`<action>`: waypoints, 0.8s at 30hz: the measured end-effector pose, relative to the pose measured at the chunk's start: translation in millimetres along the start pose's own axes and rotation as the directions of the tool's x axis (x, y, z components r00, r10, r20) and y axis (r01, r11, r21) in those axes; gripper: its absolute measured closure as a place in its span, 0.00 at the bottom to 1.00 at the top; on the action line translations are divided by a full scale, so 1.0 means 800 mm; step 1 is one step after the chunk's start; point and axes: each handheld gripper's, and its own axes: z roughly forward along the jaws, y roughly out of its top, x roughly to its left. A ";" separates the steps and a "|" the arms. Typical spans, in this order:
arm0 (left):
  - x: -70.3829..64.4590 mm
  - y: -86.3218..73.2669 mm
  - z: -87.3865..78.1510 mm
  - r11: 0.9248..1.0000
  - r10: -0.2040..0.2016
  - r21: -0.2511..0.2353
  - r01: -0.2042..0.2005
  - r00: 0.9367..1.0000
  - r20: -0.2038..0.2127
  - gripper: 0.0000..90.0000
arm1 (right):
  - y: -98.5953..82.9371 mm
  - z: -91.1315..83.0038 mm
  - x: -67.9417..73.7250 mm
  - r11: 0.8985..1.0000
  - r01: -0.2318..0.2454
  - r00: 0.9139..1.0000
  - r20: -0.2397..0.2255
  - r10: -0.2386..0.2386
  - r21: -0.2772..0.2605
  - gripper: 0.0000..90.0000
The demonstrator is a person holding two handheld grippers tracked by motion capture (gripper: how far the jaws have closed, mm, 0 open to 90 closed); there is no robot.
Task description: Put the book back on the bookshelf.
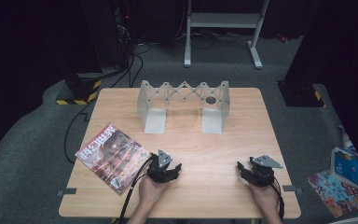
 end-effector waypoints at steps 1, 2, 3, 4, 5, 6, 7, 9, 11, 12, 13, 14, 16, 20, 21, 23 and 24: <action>0.000 0.000 0.000 1.000 0.000 0.000 0.000 1.000 0.000 0.43 | 0.000 0.000 0.000 1.000 0.000 1.000 0.000 0.000 -0.001 0.45; 0.000 0.000 0.000 1.000 0.000 0.000 0.000 1.000 -0.001 0.43 | 0.000 0.000 0.000 1.000 0.000 1.000 0.000 0.000 0.000 0.45; 0.000 0.000 0.000 1.000 0.000 0.000 0.000 1.000 0.000 0.43 | 0.000 0.000 0.000 1.000 0.000 1.000 0.000 0.000 0.000 0.45; 0.000 0.000 0.000 1.000 0.000 0.000 0.000 1.000 -0.001 0.43 | 0.000 0.000 0.000 1.000 0.001 1.000 0.001 -0.001 0.000 0.45; 0.000 0.000 0.000 1.000 0.000 0.000 0.000 1.000 -0.001 0.43 | 0.000 0.000 0.000 1.000 0.001 1.000 0.001 -0.001 0.000 0.45; 0.000 0.000 0.000 1.000 0.000 0.000 0.000 1.000 0.000 0.43 | 0.000 0.000 0.000 1.000 0.000 1.000 0.000 0.000 0.000 0.45; 0.000 0.000 0.000 1.000 0.000 0.000 0.000 1.000 -0.001 0.43 | 0.000 0.000 0.000 1.000 0.000 1.000 0.000 0.000 0.000 0.45; 0.000 0.000 0.000 1.000 0.001 0.000 -0.001 1.000 0.000 0.43 | 0.000 0.000 0.000 1.000 0.000 1.000 0.000 0.000 0.000 0.45; 0.000 0.000 0.000 1.000 0.001 0.001 -0.001 1.000 -0.001 0.43 | 0.000 0.000 0.000 1.000 0.000 1.000 0.000 0.000 0.000 0.45; 0.000 0.000 0.000 1.000 0.000 0.001 0.000 1.000 -0.001 0.43 | 0.000 0.000 0.000 1.000 0.000 1.000 0.000 0.000 0.000 0.45; 0.000 0.000 0.000 1.000 0.000 0.000 0.000 1.000 -0.001 0.43 | 0.000 0.000 0.000 1.000 0.000 1.000 0.000 0.000 -0.001 0.45; 0.000 0.000 0.000 1.000 -0.001 0.000 0.001 1.000 -0.001 0.43 | 0.000 0.000 0.000 1.000 0.000 1.000 0.000 0.000 0.000 0.45; 0.000 0.000 0.000 1.000 0.000 0.000 0.000 1.000 -0.001 0.43 | 0.000 0.000 0.000 1.000 0.000 1.000 -0.001 0.000 0.000 0.45; 0.001 0.000 0.000 1.000 0.003 0.001 -0.003 1.000 -0.001 0.44 | 0.000 0.000 0.000 1.000 0.000 1.000 -0.001 0.000 0.000 0.45; 0.001 0.000 0.000 1.000 0.003 0.001 -0.003 1.000 0.000 0.44 | 0.000 0.000 0.000 1.000 0.001 1.000 -0.001 -0.001 0.000 0.45; 0.000 0.000 -0.001 1.000 0.004 0.002 -0.004 1.000 0.001 0.44 | 0.000 0.000 0.000 1.000 0.000 1.000 -0.001 0.000 -0.002 0.45; 0.001 0.000 -0.001 1.000 0.007 0.004 -0.007 1.000 -0.001 0.44 | 0.000 0.000 0.000 1.000 0.001 1.000 -0.002 -0.001 0.000 0.45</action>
